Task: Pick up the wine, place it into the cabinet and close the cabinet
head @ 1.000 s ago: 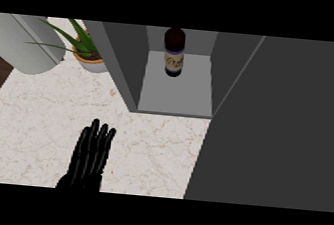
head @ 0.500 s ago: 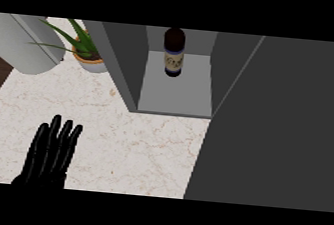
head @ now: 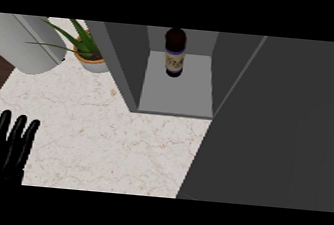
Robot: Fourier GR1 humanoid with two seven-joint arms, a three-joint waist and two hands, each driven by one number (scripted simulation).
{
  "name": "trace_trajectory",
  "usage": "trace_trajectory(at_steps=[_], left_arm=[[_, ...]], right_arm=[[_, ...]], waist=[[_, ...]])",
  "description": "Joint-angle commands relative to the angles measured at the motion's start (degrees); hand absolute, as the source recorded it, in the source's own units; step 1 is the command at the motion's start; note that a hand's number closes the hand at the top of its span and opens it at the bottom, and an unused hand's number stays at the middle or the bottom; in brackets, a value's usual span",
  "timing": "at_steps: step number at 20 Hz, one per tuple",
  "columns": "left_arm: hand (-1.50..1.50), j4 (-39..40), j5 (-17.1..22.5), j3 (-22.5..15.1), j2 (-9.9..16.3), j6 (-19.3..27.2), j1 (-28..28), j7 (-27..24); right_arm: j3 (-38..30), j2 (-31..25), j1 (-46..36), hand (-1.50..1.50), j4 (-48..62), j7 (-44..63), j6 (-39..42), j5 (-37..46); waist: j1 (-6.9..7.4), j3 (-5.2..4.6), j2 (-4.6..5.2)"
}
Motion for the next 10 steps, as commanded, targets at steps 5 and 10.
trace_trajectory(at_steps=[5, 10], left_arm=[[-1.50, 0.2, 5.6, 10.5, 3.6, -7.9, 5.0, 0.2], [-1.50, 2.6, 10.0, 16.7, 7.0, -13.5, 5.6, 2.4]], right_arm=[[16.4, 0.0, -1.6, 1.50, -6.3, 2.5, -6.4, 7.1], [24.1, -0.1, -6.0, 1.50, 1.1, -1.6, -15.0, 11.1]], waist=[[-0.16, -0.04, -0.06], [0.30, -0.15, -0.24]])
